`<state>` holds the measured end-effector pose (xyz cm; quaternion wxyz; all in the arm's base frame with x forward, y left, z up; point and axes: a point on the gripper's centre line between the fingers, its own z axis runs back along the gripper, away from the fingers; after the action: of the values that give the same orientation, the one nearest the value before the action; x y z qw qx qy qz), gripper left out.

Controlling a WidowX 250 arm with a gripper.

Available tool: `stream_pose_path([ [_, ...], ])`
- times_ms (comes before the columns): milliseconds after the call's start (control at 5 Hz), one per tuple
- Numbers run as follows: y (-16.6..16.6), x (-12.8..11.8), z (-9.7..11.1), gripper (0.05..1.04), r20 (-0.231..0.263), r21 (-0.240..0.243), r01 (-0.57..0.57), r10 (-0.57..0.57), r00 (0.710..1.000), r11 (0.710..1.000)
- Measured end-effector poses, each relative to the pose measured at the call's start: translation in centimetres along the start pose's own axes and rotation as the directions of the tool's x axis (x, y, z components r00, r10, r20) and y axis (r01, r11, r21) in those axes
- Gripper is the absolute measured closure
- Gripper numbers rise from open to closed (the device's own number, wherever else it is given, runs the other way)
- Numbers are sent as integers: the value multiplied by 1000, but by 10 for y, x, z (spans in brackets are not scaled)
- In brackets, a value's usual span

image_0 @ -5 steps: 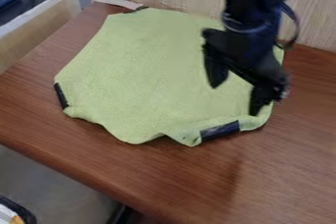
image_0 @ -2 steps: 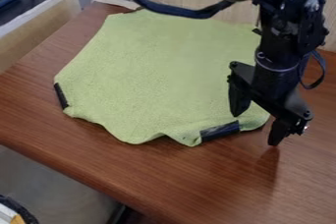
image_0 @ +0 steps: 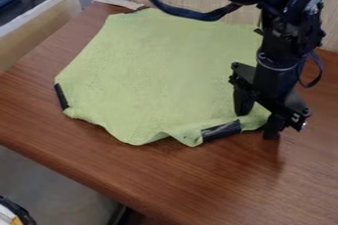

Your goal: Fold the cloth from right to left

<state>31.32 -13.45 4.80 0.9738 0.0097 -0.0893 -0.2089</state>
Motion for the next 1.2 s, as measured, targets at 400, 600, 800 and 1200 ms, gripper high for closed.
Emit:
stream_pose_path([
  [400, 0, -1, 0, 926, -16, 19, 8, -8, 1000, 1000],
  [600, -2, -4, 6, 1016, -25, 33, 33, -32, 999, 999],
  [800, 3, -3, 31, 1024, 29, 45, 23, -24, 999, 999],
  [1200, 71, -9, 67, 1024, 88, 70, -131, 124, 988, 989],
])
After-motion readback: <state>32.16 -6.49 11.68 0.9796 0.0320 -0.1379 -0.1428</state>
